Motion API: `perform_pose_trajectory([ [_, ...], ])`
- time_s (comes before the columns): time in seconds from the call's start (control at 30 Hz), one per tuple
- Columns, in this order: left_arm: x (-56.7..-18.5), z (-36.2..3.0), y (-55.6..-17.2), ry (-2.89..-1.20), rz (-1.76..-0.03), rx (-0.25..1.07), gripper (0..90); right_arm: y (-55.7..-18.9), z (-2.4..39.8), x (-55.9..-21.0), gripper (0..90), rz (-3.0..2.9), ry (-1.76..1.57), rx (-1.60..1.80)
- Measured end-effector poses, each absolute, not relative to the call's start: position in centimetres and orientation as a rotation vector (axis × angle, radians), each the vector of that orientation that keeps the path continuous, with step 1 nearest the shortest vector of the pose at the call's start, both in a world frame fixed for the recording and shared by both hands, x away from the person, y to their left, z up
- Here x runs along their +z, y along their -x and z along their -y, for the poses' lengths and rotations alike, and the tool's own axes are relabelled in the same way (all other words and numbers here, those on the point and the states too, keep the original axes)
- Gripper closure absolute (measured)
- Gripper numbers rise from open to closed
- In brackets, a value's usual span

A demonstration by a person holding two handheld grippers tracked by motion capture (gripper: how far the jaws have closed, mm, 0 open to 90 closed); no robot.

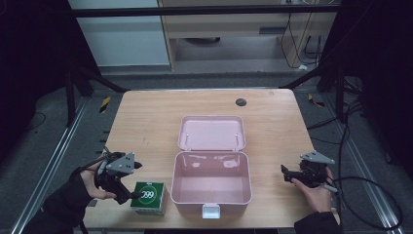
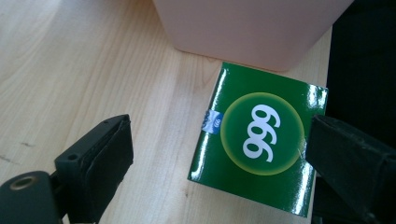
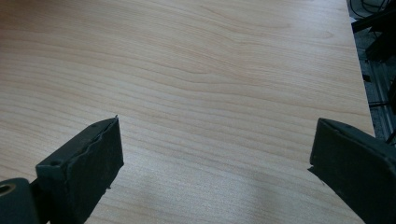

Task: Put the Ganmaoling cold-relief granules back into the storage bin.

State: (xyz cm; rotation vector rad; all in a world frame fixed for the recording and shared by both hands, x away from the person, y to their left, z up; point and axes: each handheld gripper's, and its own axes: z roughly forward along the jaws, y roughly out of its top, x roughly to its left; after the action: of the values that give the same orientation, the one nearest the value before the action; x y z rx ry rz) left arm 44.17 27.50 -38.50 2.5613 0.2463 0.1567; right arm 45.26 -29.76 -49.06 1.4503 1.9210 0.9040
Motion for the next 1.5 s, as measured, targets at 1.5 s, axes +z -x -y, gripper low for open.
perform_pose_trajectory([
  [1.5, -41.9, -24.5, -43.6, -2.697, -0.073, 0.033, 5.7, -45.4, 29.5, -49.3, 1.7, -1.961, -1.44, 0.865],
])
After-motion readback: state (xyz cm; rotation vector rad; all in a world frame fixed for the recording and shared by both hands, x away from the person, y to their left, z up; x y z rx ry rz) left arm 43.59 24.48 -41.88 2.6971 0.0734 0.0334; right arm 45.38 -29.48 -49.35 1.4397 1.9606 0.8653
